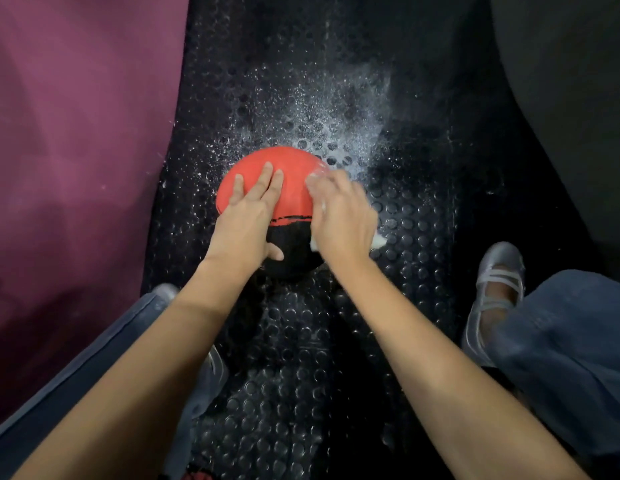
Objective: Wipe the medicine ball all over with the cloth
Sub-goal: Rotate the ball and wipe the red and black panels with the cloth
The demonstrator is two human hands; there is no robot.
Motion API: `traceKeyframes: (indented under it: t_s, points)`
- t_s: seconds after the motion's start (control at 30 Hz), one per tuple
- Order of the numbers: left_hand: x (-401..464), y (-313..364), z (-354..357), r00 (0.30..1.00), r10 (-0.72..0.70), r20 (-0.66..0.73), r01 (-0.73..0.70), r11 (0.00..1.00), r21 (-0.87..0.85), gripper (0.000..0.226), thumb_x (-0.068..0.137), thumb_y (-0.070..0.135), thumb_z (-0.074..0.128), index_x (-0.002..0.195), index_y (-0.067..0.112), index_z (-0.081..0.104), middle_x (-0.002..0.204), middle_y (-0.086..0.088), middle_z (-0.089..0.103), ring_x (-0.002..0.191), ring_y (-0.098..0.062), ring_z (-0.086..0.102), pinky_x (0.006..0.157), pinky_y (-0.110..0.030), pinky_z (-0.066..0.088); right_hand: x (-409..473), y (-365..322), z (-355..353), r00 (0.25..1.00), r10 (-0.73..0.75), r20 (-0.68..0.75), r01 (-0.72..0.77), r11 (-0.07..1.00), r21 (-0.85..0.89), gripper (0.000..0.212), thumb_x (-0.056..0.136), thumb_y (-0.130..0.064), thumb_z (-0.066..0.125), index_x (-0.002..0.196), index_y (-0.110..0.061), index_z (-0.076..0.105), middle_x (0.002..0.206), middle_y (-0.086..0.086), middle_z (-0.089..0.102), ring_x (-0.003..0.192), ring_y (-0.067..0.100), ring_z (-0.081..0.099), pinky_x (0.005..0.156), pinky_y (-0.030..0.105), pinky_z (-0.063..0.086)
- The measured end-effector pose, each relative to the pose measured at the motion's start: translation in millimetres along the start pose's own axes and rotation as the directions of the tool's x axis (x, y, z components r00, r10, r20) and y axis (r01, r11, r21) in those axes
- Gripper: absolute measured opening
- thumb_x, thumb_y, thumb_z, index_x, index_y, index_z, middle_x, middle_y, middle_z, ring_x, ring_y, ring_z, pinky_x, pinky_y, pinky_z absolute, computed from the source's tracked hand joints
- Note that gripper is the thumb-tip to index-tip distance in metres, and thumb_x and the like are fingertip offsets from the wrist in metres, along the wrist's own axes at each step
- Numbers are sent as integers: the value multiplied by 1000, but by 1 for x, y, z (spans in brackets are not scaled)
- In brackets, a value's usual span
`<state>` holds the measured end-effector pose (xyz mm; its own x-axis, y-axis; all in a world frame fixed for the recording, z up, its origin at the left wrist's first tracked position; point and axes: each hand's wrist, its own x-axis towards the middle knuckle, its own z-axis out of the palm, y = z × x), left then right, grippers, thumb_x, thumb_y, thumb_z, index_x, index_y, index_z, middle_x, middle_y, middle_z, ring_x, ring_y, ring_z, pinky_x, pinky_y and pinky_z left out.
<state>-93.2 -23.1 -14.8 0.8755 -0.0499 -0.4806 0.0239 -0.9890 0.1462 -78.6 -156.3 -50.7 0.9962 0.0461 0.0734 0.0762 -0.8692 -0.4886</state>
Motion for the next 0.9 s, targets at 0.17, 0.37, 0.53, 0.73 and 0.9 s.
traceKeyframes:
  t_s: [0.17,0.37,0.53,0.73,0.9]
  points:
    - [-6,-6,3,1000,23,-16,-23,1000,-5,124,69,30,83,155,23,-6,162,10,-12,149,-33,-3,110,-40,34,15,10,-2,998,-38,45,40,999,-33,21,96,-23,52,108,-30,68,109,-3,63,91,22,58,57,25,34]
    - [2,-13,-3,999,45,26,-45,999,-10,125,66,38,84,155,25,-3,162,11,-8,149,-34,0,112,-49,34,18,16,6,996,62,70,-65,997,45,27,99,-25,46,119,-27,64,113,-3,61,97,20,56,67,27,33]
    - [3,-8,-6,1000,-23,-18,20,992,-128,108,75,57,69,156,23,6,163,8,-1,149,-34,4,113,-52,29,9,18,8,995,90,46,-93,994,60,26,99,-26,48,119,-28,64,108,-4,60,94,20,55,65,28,34]
    - [-1,-3,1,998,-58,-29,54,990,-134,109,75,43,77,156,23,6,163,4,1,149,-33,2,111,-50,28,-32,7,9,997,-37,-70,37,999,2,18,89,-19,63,105,-24,69,97,-4,64,75,20,57,51,21,34]
    - [-1,10,6,999,-22,-28,20,996,-88,109,77,39,76,156,20,3,163,0,-3,148,-40,0,117,-53,21,1,18,3,989,150,-4,-149,985,89,20,96,-24,53,109,-26,69,102,-4,63,85,22,57,59,25,31]
